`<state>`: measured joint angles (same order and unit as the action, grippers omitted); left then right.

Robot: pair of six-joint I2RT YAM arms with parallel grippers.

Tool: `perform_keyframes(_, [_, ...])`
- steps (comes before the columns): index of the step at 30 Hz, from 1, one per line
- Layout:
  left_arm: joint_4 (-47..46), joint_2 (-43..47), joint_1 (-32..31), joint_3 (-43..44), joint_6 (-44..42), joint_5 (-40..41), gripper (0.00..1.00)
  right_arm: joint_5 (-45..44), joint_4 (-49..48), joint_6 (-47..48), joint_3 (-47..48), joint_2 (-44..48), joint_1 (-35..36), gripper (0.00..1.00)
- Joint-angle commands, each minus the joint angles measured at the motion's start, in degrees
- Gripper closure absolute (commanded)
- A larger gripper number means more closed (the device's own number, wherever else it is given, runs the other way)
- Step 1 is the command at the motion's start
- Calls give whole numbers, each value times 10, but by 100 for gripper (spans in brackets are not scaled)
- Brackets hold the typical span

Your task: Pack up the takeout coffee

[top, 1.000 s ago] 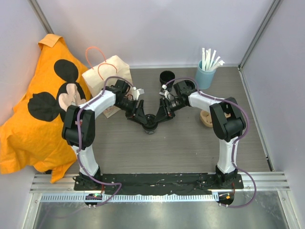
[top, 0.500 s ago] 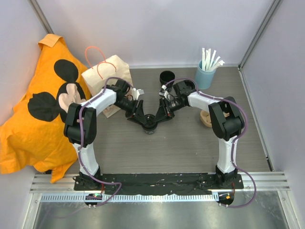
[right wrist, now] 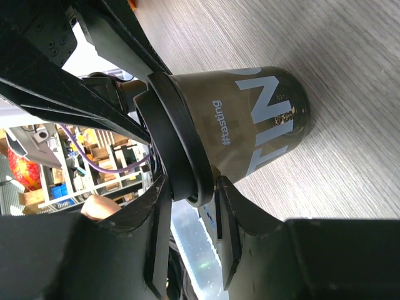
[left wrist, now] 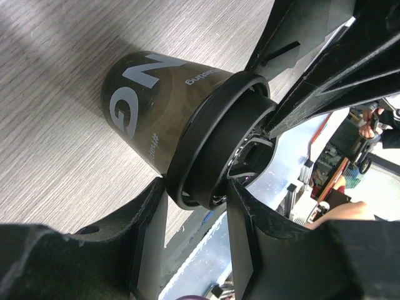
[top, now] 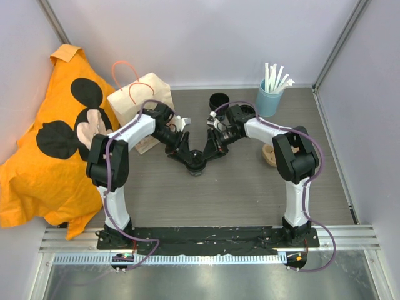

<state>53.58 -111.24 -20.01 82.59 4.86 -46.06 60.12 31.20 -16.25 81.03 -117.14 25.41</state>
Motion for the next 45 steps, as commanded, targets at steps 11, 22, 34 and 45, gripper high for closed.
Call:
perform_keyframes(11, [-47,-66,-28,-34,-64,228,60,-155,11,52,0,-37,39,36])
perform_keyframes(22, [-49,-66,-18,-16,-53,229,55,-133,17,57,15,-35,36,60])
perform_keyframes(34, [-48,-50,1,-1,-52,171,48,-101,17,62,20,-34,33,68])
perform_keyframes(45, [-49,-35,9,-1,-54,144,47,-102,25,67,32,-22,28,48])
